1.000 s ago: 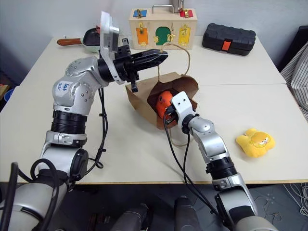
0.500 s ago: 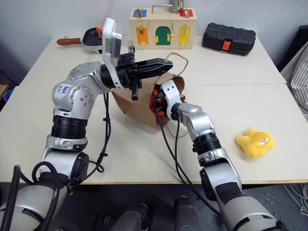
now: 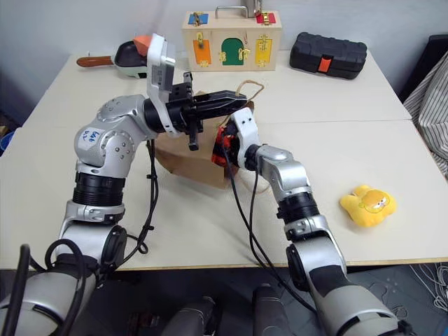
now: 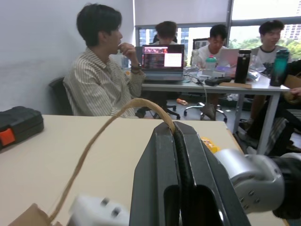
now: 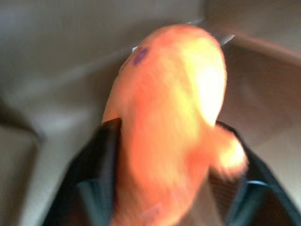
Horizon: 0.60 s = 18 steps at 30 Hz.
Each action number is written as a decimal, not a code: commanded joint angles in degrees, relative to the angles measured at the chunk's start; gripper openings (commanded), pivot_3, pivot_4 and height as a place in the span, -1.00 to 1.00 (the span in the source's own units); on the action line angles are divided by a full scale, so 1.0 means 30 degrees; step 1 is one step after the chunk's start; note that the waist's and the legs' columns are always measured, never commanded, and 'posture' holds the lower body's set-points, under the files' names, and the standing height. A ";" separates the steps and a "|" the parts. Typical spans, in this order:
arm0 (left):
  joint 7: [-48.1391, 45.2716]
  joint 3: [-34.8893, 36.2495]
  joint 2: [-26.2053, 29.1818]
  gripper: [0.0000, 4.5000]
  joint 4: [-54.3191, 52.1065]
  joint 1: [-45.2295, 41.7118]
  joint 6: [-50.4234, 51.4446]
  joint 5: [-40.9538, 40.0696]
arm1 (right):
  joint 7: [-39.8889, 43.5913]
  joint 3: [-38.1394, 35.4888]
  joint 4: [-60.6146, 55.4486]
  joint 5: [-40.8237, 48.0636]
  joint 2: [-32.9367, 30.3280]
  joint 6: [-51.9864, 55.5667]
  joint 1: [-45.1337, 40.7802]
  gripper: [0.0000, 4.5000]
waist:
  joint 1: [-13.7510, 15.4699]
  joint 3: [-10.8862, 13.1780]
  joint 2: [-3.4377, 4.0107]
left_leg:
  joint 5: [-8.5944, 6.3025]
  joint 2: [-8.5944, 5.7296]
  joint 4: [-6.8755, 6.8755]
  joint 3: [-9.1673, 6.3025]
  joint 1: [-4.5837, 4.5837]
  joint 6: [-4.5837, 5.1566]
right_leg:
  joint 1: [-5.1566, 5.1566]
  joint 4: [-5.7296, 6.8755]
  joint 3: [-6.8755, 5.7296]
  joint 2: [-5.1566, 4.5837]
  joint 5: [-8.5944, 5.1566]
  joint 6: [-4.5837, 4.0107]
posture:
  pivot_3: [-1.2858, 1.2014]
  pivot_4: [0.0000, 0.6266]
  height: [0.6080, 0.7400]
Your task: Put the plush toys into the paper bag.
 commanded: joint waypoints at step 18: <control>0.0497 0.1108 0.1633 -1.00 -0.3173 0.1338 0.0978 -0.1581 | -0.3035 -1.2461 -1.4348 0.2401 -1.2429 1.0697 1.4622 0.97 | 0.1244 -0.0001 -0.0008 | -0.0004 0.0002 -0.0049 0.0267 0.0001 0.0031 | 0.0024 -0.0123 0.0053 -0.0033 0.0000 0.0003 | 0.03 -0.52 1.00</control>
